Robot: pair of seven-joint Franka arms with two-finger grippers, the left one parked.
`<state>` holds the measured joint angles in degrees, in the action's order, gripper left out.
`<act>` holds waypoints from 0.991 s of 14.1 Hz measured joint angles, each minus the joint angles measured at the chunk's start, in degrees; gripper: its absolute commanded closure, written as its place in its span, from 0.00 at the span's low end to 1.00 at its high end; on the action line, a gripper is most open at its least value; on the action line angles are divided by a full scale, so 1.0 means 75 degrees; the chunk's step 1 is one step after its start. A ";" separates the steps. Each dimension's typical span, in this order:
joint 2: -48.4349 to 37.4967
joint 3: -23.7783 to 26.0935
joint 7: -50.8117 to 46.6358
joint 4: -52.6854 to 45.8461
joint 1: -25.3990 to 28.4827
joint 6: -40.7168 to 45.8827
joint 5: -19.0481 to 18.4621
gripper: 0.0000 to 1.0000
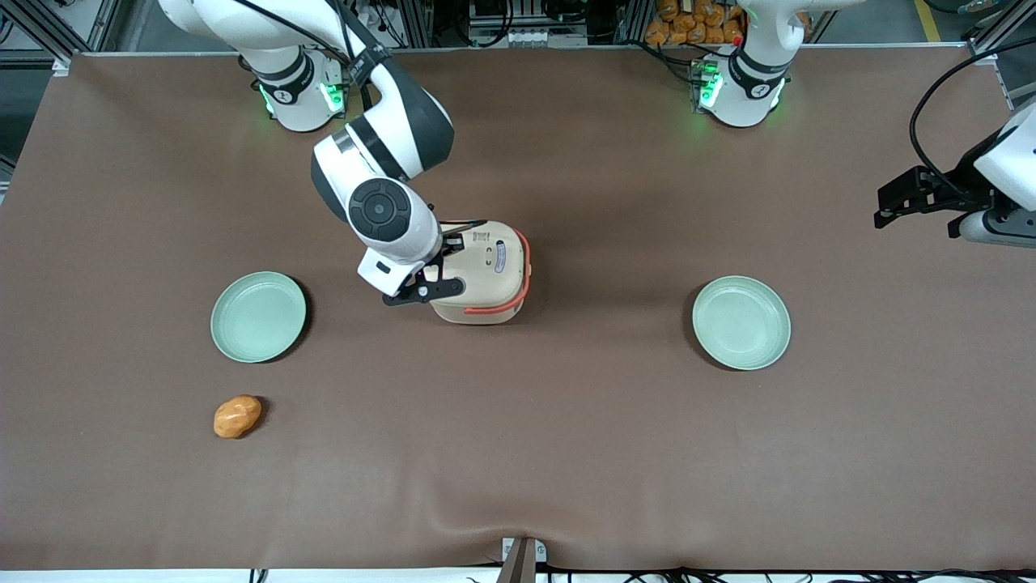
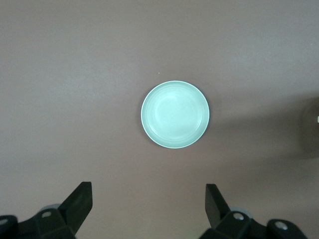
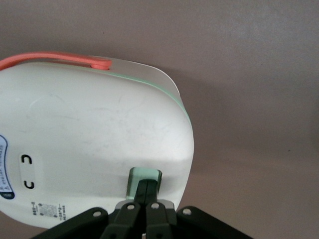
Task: Press rice cooker button with right arm
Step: 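Lift the right gripper as the rice cooker lid springs open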
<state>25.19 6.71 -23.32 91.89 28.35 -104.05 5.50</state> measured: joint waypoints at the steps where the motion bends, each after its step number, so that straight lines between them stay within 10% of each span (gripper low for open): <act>1: -0.0031 -0.0002 -0.0001 -0.0031 0.0000 0.0006 0.0000 0.62; 4: -0.0258 -0.0025 -0.0003 -0.0274 -0.0014 0.0065 0.0131 0.00; 14: -0.1253 0.0391 0.0001 -0.0727 -0.0810 0.0321 0.0231 0.00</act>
<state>15.79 9.64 -23.31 86.44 22.27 -101.64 7.24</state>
